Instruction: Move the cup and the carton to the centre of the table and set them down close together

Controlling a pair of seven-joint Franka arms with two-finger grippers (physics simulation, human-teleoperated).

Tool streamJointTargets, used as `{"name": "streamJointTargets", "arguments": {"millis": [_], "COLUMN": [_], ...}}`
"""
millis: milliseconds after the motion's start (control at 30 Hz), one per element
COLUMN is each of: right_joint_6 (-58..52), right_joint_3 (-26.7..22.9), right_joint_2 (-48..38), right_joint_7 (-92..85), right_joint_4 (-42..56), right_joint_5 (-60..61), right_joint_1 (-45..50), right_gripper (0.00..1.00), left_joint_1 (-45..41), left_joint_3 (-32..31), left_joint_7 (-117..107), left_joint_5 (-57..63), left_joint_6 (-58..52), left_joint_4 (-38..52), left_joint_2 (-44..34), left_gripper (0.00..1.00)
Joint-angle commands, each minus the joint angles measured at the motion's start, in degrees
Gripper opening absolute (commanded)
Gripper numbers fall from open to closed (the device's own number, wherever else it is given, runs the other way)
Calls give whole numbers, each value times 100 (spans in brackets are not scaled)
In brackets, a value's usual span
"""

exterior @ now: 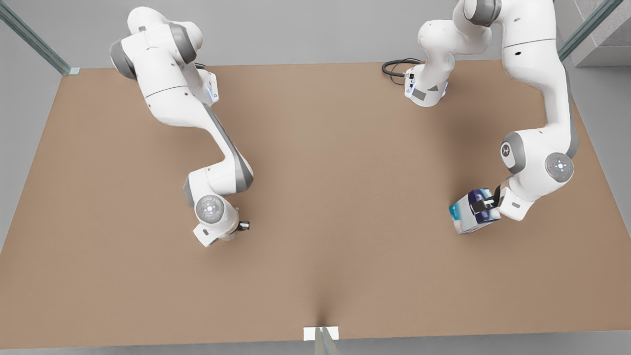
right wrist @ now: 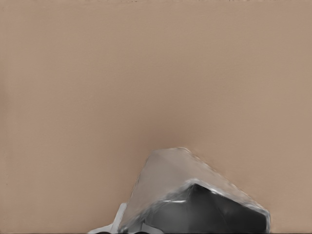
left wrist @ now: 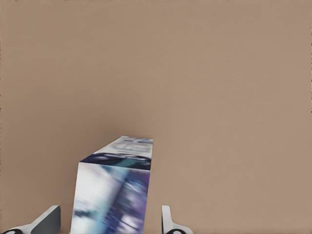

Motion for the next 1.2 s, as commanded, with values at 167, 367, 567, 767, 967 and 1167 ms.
{"name": "streamJointTargets", "arguments": {"millis": [167, 367, 567, 767, 967, 1167], "right_joint_6": [-34, -16, 414, 493, 546, 256], "right_joint_3": [-1, -176, -264, -299, -273, -256], "right_joint_2": [478, 1014, 1717, 1726, 1708, 1489], "right_joint_7": [1043, 1869, 2308, 2185, 2194, 2185], "right_joint_4": [621, 1394, 2230, 2300, 2353, 2379], "right_joint_5": [-19, 447, 921, 1098, 1088, 1282], "right_joint_1": [799, 1476, 1810, 1959, 1951, 1942], "right_gripper": [21, 21, 21, 100, 100, 100], "left_joint_1": [1, -8, 1, 0, 1, -8], "left_joint_3": [-26, -26, -34, -34, -34, -34], "left_joint_7": [0, 0, 0, -9, -9, -9], "left_joint_5": [36, 36, 36, 45, 36, 36], "left_joint_6": [-116, -195, -160, 16, 60, 60], "left_joint_4": [-167, -176, -176, -176, -176, -176], "left_joint_2": [-27, 8, 43, 96, 105, 96], "left_gripper": [100, 100, 99, 99, 98, 64]}}
